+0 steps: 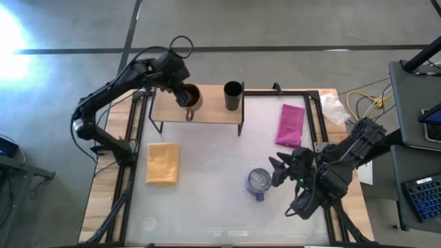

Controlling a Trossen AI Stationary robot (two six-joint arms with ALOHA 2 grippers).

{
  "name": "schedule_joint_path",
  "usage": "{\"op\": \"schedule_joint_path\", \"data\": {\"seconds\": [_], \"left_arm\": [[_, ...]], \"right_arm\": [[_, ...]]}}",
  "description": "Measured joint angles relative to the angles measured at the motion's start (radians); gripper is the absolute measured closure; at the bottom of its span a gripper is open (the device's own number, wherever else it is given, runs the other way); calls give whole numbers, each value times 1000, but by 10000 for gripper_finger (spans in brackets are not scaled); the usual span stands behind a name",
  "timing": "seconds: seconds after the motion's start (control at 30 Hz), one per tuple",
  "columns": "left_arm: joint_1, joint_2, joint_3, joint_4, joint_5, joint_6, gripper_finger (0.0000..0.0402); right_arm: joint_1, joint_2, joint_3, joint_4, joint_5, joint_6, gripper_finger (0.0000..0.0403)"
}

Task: Stack small to large cups/mugs on shelf
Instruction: Put the green mug on the shelf

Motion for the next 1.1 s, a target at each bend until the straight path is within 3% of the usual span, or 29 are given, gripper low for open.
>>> {"op": "schedule_joint_path", "data": {"seconds": [0.33, 0.53, 0.67, 1.0, 1.1], "left_arm": [[44, 204, 165, -17, 80, 76, 385], [50, 312, 288, -128, 113, 76, 385], [53, 334, 322, -214, 120, 80, 385], [58, 319, 323, -241, 102, 76, 385], [57, 318, 321, -238, 78, 74, 369]], "right_arm": [[-29, 0, -11, 4, -9, 29, 220], [-37, 0, -13, 4, -33, 36, 220], [-41, 0, -15, 3, -35, 36, 220], [-41, 0, -17, -4, -34, 22, 220], [-41, 0, -17, -3, -34, 18, 220]]}}
